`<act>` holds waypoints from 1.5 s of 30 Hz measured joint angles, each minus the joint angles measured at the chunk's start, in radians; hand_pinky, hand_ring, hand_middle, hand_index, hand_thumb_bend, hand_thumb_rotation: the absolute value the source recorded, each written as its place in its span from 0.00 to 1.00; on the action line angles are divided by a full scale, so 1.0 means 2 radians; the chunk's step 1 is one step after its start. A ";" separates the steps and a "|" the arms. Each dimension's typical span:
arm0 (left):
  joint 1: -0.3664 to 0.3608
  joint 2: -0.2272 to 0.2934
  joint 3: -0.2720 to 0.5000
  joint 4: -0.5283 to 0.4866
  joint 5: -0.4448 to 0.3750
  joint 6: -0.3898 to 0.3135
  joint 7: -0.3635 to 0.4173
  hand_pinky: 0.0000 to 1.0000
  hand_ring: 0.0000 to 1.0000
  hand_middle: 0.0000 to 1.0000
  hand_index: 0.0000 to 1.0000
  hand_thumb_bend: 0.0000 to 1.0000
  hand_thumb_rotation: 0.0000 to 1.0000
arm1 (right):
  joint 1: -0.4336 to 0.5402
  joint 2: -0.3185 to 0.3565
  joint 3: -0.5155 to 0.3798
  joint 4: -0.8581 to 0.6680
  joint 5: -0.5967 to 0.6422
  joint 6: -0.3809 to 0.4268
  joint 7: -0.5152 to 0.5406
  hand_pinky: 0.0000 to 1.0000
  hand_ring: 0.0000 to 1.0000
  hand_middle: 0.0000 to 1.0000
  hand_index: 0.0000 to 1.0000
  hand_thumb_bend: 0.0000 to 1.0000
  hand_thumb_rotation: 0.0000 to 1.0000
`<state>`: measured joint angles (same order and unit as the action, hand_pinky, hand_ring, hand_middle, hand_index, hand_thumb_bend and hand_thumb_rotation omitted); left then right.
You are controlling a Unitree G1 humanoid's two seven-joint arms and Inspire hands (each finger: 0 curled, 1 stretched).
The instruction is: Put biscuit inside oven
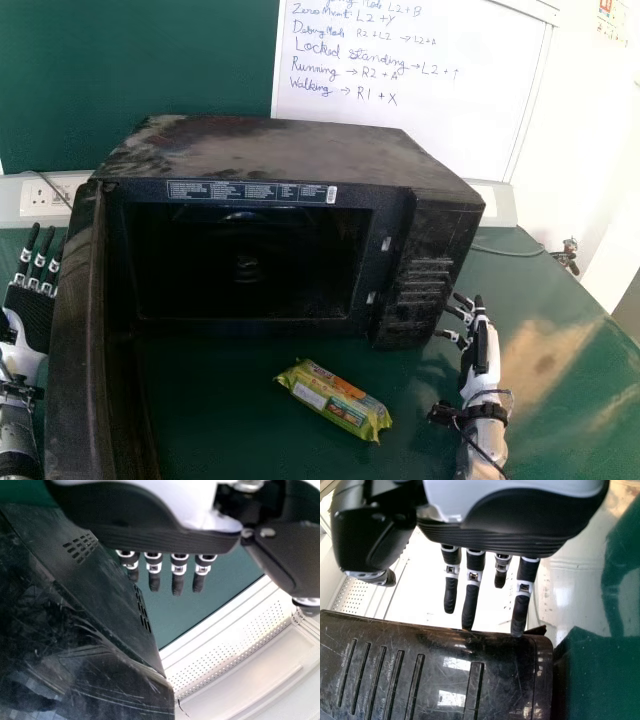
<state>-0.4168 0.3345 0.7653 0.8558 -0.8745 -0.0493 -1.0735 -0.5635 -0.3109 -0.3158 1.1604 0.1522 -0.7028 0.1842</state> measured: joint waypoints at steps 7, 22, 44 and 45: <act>0.000 0.000 0.000 0.000 0.000 0.000 0.000 0.00 0.10 0.36 0.87 0.10 0.79 | 0.001 -0.001 -0.001 0.000 0.005 -0.001 0.008 0.48 0.55 0.64 0.77 0.69 0.57; 0.003 0.001 0.000 -0.004 0.000 0.009 0.001 0.00 0.11 0.37 0.87 0.11 0.76 | 0.002 0.003 -0.037 -0.009 0.073 -0.021 0.120 0.47 0.57 0.64 0.76 0.82 0.61; 0.006 -0.004 0.000 -0.013 -0.001 0.016 0.011 0.00 0.12 0.38 0.88 0.12 0.78 | 0.038 -0.020 0.028 -0.067 -0.013 -0.113 0.088 0.50 0.58 0.65 0.77 0.90 0.69; 0.006 -0.004 0.000 -0.012 -0.001 0.016 0.010 0.00 0.13 0.38 0.88 0.13 0.78 | 0.041 -0.022 0.030 -0.071 -0.013 -0.113 0.088 0.50 0.58 0.66 0.77 0.91 0.69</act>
<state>-0.4045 0.3268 0.7656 0.8311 -0.8766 -0.0165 -1.0528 -0.4822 -0.3549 -0.2562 1.0185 0.1262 -0.9293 0.3610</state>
